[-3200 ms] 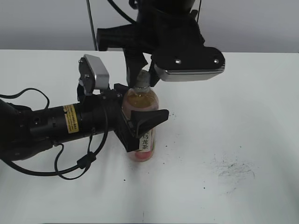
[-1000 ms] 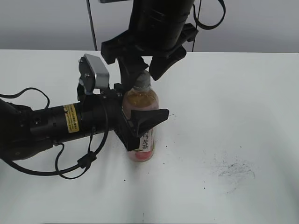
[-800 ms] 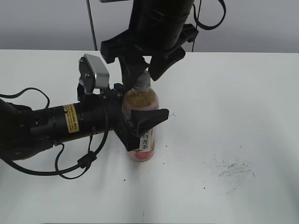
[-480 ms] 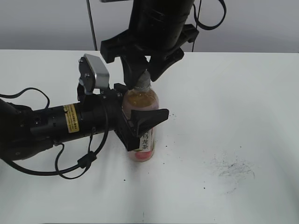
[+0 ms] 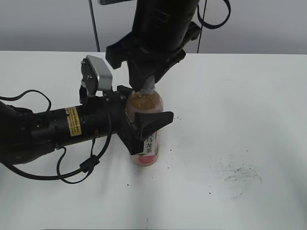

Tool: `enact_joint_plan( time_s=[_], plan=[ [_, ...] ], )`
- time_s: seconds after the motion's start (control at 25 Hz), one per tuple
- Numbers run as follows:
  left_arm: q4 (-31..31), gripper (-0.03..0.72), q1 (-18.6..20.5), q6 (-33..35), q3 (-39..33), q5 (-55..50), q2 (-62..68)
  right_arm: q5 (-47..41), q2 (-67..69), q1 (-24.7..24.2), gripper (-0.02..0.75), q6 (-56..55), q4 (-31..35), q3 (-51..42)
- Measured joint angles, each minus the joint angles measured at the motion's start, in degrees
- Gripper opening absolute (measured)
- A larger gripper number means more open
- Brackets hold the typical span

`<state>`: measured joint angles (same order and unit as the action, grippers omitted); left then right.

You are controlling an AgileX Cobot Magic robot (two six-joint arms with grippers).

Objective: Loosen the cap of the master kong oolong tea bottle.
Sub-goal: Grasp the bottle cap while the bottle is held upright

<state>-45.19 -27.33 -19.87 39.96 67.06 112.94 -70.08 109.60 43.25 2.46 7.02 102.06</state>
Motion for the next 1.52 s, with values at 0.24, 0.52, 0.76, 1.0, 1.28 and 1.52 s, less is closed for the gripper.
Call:
enact_joint_plan(
  time_s=[0.24, 0.52, 0.76, 1.0, 1.28, 1.52],
  plan=[
    [0.00, 0.447, 0.00, 0.00, 0.00, 0.00, 0.00, 0.00, 0.00, 0.00, 0.279, 22.69, -0.07, 0.00],
    [-0.21, 0.447, 0.00, 0.05, 0.00, 0.00, 0.00, -0.05, 0.00, 0.00, 0.279, 53.76, -0.13, 0.00],
    [-0.34, 0.447, 0.00, 0.24, 0.00, 0.00, 0.00, -0.28, 0.00, 0.00, 0.279, 82.35, 0.16, 0.00],
    [-0.34, 0.447, 0.00, 0.33, 0.00, 0.00, 0.00, -0.32, 0.00, 0.00, 0.279, 112.13, 0.16, 0.00],
    [-0.15, 0.447, 0.00, 0.22, 0.04, -0.11, 0.00, 0.00, -0.07, 0.00, 0.279, 139.75, 0.01, 0.00],
    [0.02, 0.447, 0.00, -0.02, 0.04, -0.16, 0.00, 0.20, -0.07, 0.00, 0.279, 157.07, -0.06, 0.00]
  ],
)
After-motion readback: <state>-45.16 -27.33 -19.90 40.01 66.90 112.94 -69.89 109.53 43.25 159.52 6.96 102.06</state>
